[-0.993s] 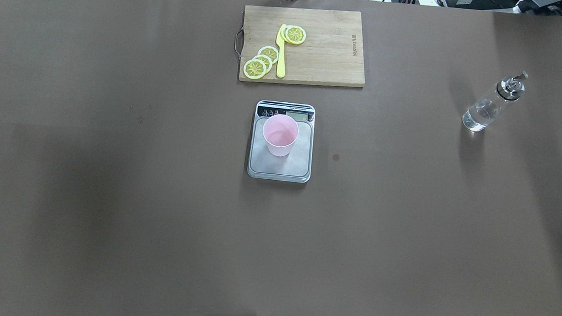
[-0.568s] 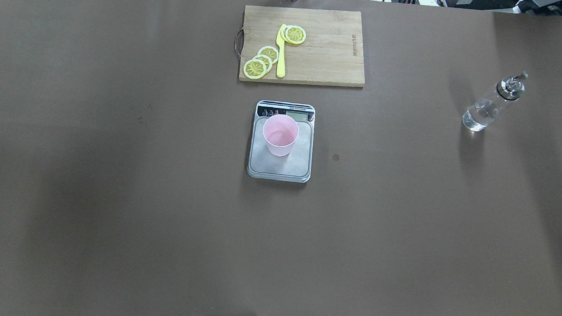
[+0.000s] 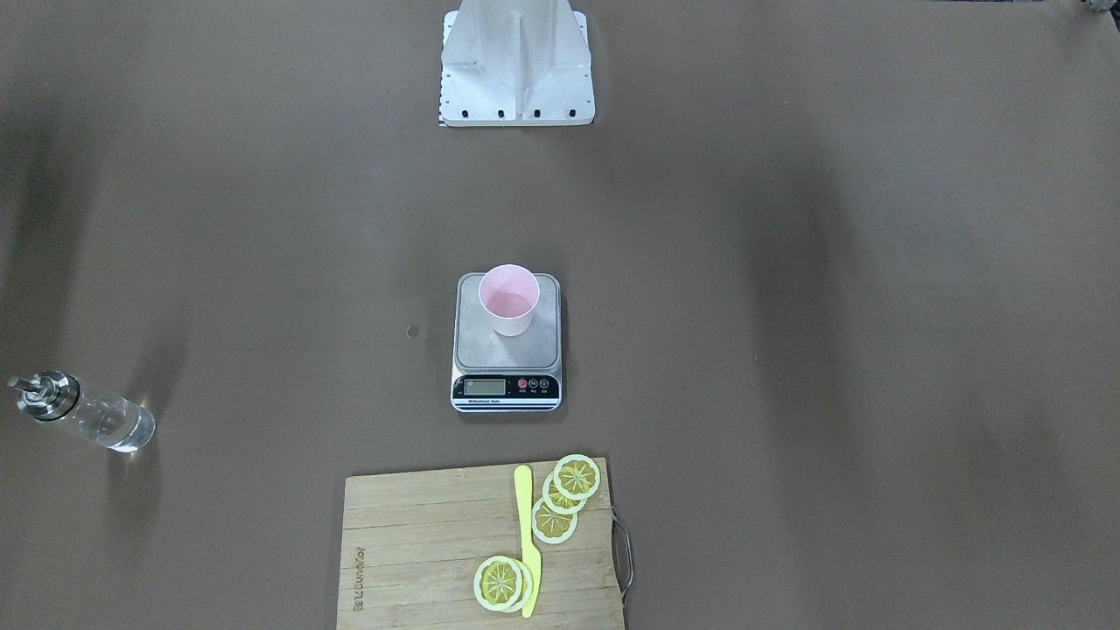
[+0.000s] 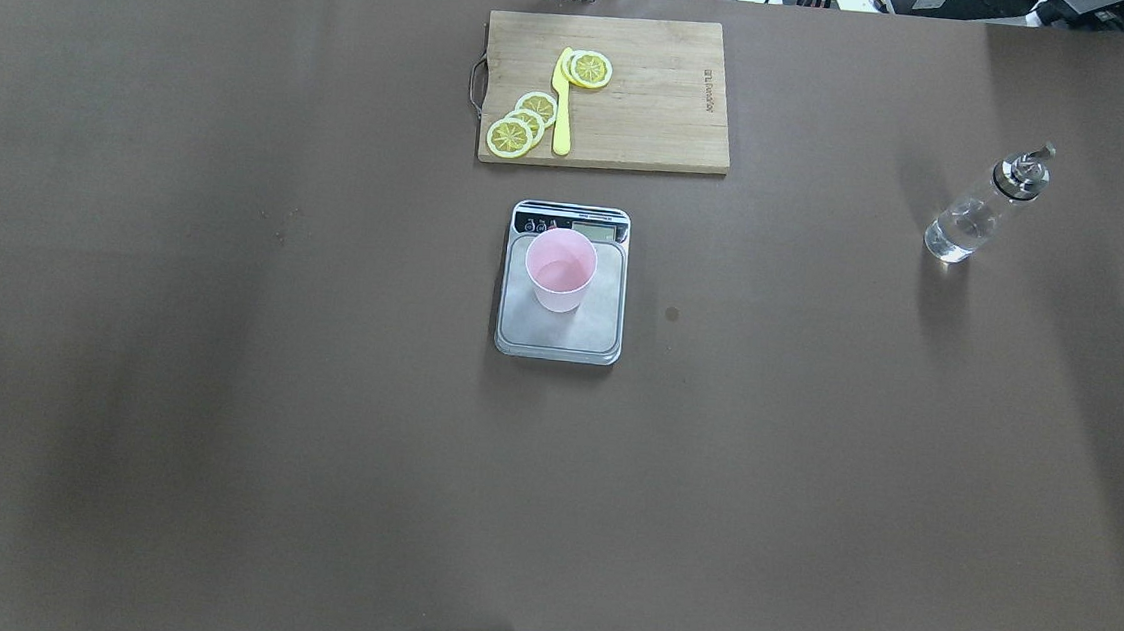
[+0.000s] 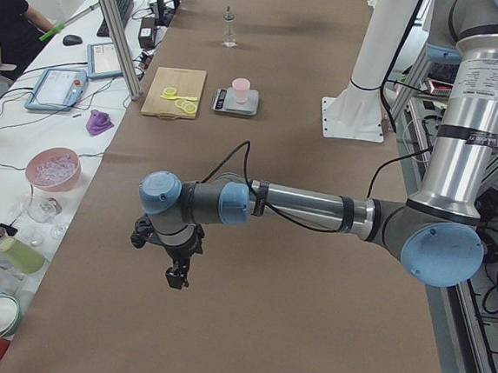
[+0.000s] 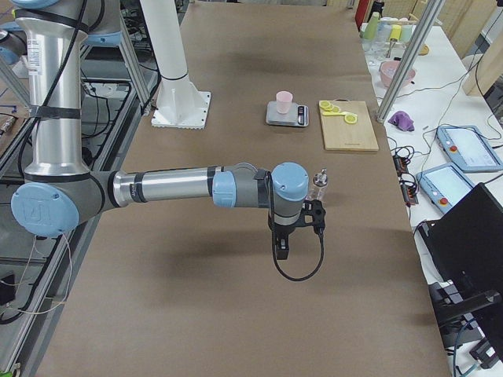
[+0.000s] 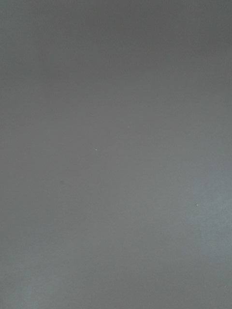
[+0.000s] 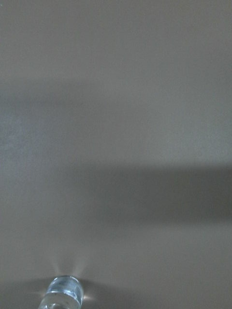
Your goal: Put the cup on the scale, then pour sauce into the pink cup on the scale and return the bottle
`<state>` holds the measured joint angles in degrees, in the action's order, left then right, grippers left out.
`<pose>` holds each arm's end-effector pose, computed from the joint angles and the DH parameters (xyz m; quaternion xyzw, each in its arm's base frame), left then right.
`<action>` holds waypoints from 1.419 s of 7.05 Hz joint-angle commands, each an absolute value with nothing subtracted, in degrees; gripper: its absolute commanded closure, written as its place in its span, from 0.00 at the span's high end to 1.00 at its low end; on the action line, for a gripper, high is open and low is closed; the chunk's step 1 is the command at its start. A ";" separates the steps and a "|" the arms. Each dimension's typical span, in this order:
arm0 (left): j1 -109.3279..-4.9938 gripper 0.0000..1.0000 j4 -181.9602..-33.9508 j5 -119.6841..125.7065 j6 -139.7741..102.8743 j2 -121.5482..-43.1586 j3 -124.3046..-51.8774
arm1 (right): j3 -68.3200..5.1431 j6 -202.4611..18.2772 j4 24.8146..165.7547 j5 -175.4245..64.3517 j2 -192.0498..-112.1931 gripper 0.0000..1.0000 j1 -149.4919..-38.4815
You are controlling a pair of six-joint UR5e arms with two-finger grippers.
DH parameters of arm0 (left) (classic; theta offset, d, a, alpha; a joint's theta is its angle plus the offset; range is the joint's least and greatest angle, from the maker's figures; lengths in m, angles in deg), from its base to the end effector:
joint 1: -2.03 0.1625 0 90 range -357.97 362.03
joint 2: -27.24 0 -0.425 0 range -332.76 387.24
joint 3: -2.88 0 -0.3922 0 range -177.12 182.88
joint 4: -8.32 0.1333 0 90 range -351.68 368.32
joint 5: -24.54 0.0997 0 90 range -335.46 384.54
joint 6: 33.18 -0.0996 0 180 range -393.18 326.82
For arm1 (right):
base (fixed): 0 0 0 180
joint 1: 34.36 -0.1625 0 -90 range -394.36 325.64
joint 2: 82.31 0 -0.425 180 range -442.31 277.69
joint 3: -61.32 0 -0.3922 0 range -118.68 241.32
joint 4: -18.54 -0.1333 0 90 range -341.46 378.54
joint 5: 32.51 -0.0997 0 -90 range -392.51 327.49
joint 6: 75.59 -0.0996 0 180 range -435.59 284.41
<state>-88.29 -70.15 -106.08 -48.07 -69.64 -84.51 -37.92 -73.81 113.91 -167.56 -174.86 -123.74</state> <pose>-0.0714 -0.5310 0.6428 -0.0130 0.3512 0.0969 0.9312 0.0577 -0.4726 0.6094 0.0145 -0.3829 -0.0238 0.9234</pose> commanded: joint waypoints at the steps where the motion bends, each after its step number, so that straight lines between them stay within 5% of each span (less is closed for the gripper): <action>1: -88.40 0.99 -70.25 -106.06 -48.12 -69.35 -84.83 | -35.29 -74.36 113.81 -168.21 -174.86 1.00 -123.65; 10: -91.21 0.99 -70.16 -106.24 -48.03 -67.43 -86.06 | -33.34 -75.50 113.81 -172.70 -172.58 1.00 -123.74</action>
<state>-90.16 -70.16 -106.14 -47.85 -68.24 -85.65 -33.45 -75.42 113.73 -172.70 -173.36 -123.74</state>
